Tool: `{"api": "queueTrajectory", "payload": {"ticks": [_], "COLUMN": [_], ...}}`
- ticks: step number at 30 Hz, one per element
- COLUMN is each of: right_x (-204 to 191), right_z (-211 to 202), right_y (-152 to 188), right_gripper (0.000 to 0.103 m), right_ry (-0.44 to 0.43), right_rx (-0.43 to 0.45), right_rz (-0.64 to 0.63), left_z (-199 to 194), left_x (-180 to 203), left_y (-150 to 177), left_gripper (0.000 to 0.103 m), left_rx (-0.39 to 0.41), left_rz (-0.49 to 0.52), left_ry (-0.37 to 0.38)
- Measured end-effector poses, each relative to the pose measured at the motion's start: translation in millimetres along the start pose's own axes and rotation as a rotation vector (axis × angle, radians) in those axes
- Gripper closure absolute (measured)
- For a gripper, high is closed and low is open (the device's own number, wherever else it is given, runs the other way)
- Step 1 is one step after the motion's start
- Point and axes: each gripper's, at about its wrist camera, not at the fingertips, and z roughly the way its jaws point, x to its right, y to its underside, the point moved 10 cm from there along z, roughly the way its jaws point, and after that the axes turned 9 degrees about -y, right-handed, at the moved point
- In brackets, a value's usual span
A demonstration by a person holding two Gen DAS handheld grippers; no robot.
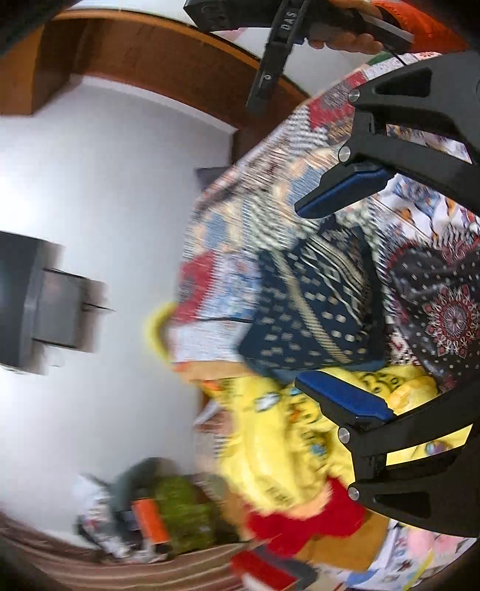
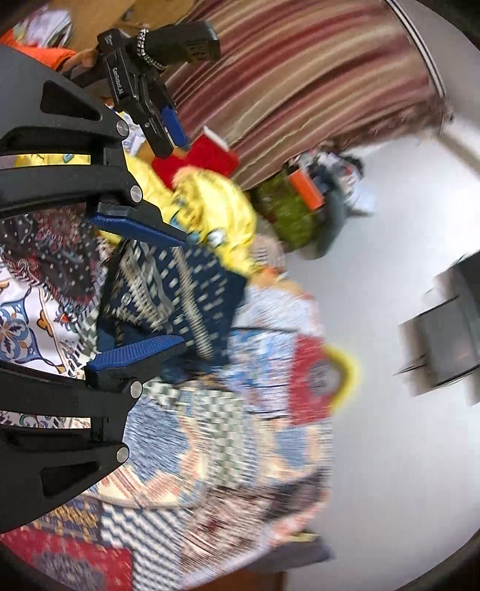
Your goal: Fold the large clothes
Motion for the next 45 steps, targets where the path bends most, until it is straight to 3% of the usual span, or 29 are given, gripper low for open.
{"api": "queueTrajectory", "payload": {"ticks": [7,11,14,16,19,21,23,25,27,30,45], "right_x": [-84,-112,-124,-128,-128,-127,-129,-129,-128,-127,-125], "right_z": [-75,-105,-118,-123,-126,-126,-130,-132,-135,-138,-143], "right_y": [-21,-16,-10,-6,-2,-2,-1,0,-1,-1,5], "right_gripper": [0.056,0.057,0.056,0.055,0.045,0.041,0.026,0.019,0.017,0.0,0.0], "right_ry": [0.039,0.08,0.103,0.122,0.172,0.199,0.215,0.231,0.245,0.267,0.291], "right_rx": [0.225,0.326,0.366,0.386,0.4,0.412,0.417,0.424,0.431,0.443,0.444], "right_rz": [-0.201,-0.262,-0.287,-0.301,-0.324,-0.333,-0.332,-0.332,-0.333,-0.331,-0.333], "left_z": [-115,-162,-184,-195,-203,-204,-206,-206,-204,-205,-203], "left_x": [32,45,52,54,53,52,52,51,50,51,50], "left_y": [-39,-39,-33,-27,-19,-16,-11,-9,-8,-3,3], "left_gripper": [0.019,0.019,0.019,0.015,0.001,0.001,0.001,0.001,0.001,0.001,0.001], "left_rx": [0.294,0.414,0.462,0.479,0.489,0.485,0.476,0.466,0.454,0.449,0.438], "left_rz": [0.032,0.052,0.049,0.039,0.02,0.014,0.01,0.002,-0.003,0.001,-0.003], "left_ry": [-0.055,-0.108,-0.119,-0.124,-0.137,-0.134,-0.135,-0.133,-0.129,-0.138,-0.145]}}
